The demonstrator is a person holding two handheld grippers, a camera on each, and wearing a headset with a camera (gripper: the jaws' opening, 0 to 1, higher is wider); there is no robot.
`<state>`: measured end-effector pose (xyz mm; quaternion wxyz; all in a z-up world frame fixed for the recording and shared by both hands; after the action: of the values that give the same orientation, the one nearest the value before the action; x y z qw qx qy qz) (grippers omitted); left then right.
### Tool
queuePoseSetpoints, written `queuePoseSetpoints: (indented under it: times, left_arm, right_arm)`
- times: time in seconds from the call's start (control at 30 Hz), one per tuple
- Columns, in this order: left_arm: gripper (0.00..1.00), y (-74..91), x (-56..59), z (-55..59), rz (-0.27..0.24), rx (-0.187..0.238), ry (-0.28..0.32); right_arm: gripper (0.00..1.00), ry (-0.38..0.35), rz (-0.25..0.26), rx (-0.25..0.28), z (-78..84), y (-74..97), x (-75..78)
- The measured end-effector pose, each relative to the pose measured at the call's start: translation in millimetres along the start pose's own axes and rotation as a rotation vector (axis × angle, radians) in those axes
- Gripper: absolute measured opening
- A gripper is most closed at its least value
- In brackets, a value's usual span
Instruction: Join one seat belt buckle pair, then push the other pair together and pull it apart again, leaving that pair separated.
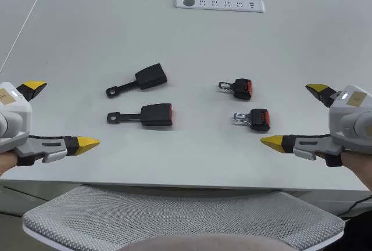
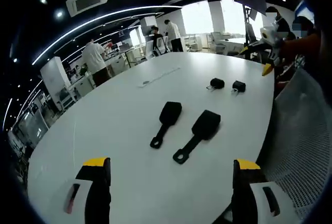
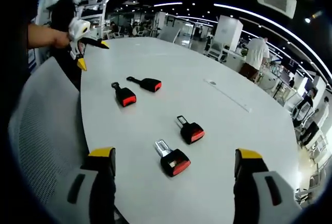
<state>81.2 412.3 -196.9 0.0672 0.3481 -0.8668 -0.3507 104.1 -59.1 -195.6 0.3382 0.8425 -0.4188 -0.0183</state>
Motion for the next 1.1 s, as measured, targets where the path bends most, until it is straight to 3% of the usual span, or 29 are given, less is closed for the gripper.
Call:
queuePoseSetpoints:
  times: [1.1]
  left_arm:
    - [0.98, -1.6, 2.8, -5.1, -0.004, 0.017, -0.011]
  right_arm:
    - [0.99, 0.008, 0.011, 0.002, -4.6, 3.3, -1.8]
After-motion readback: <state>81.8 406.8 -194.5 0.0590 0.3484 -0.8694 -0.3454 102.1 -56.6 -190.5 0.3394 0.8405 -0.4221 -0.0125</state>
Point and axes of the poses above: the centre of the closed fingertips' face, and the gripper's own axes: y roughly backward along the fingers, x roughly to its right, z roughly out of its underside, the point moved 10 cm from there along y, roughly backward along the fingers, and after that the axes turned 6 degrees about z, right-handed, at the moved point
